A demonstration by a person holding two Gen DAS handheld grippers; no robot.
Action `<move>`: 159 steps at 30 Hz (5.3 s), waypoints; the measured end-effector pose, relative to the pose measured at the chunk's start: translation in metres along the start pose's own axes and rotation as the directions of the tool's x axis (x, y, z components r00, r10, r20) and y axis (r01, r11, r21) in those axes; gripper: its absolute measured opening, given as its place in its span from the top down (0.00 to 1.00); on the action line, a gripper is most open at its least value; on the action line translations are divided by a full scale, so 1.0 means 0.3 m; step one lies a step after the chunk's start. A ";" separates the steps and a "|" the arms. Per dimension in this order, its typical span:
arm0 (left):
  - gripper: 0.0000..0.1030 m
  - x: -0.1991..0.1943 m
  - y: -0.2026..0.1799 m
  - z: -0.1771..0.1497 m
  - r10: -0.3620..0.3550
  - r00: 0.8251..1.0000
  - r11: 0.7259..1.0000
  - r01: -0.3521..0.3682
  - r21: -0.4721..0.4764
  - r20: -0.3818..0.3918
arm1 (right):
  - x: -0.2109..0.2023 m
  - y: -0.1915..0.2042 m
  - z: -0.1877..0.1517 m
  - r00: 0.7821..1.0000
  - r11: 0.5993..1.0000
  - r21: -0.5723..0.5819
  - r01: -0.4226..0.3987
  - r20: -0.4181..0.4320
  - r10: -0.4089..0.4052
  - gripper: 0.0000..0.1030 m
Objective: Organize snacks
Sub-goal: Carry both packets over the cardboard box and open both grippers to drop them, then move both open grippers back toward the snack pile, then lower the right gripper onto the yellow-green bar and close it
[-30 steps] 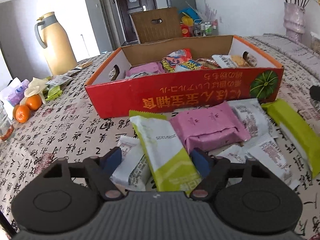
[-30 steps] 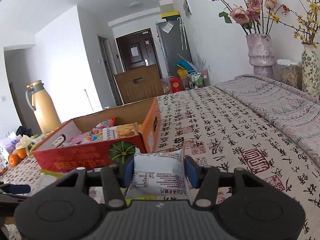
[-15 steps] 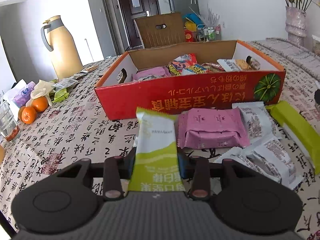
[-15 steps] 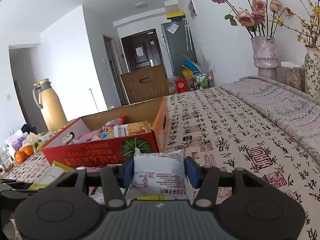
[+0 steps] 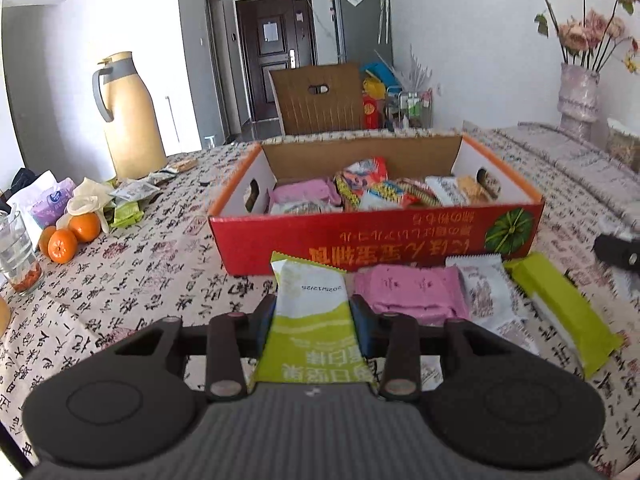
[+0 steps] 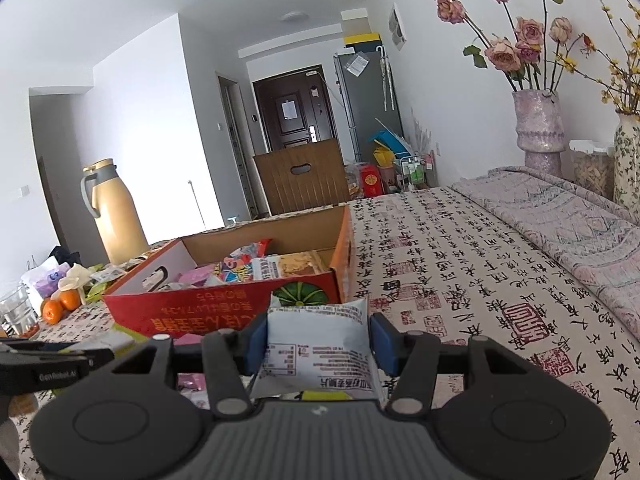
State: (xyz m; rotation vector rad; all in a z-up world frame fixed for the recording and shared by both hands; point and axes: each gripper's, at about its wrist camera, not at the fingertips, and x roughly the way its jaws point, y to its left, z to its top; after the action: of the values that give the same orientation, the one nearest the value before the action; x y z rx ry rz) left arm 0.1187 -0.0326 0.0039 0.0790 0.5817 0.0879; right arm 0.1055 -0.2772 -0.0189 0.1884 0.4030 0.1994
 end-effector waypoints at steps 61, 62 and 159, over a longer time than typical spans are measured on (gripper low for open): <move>0.61 0.489 0.154 0.393 -0.113 0.993 0.977 0.118 -0.177 0.036 | 0.633 0.221 0.240 0.996 0.993 -0.112 -0.040 -0.082 0.031 0.45; 0.60 0.483 0.150 0.392 -0.113 0.993 0.977 0.119 -0.176 0.042 | 0.630 0.220 0.236 0.996 0.993 -0.112 -0.041 -0.082 0.032 0.44; 0.00 0.093 0.199 -0.022 -0.014 1.000 0.989 0.011 -0.149 -0.021 | 0.199 0.027 -0.046 0.967 0.983 -0.104 0.149 -0.195 -0.167 0.04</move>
State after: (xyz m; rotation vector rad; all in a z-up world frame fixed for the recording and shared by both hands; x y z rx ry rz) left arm 0.1348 0.0299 -0.0109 -0.0707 0.5961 0.1198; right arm 0.1526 -0.2539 -0.0516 0.0476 0.6087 0.0788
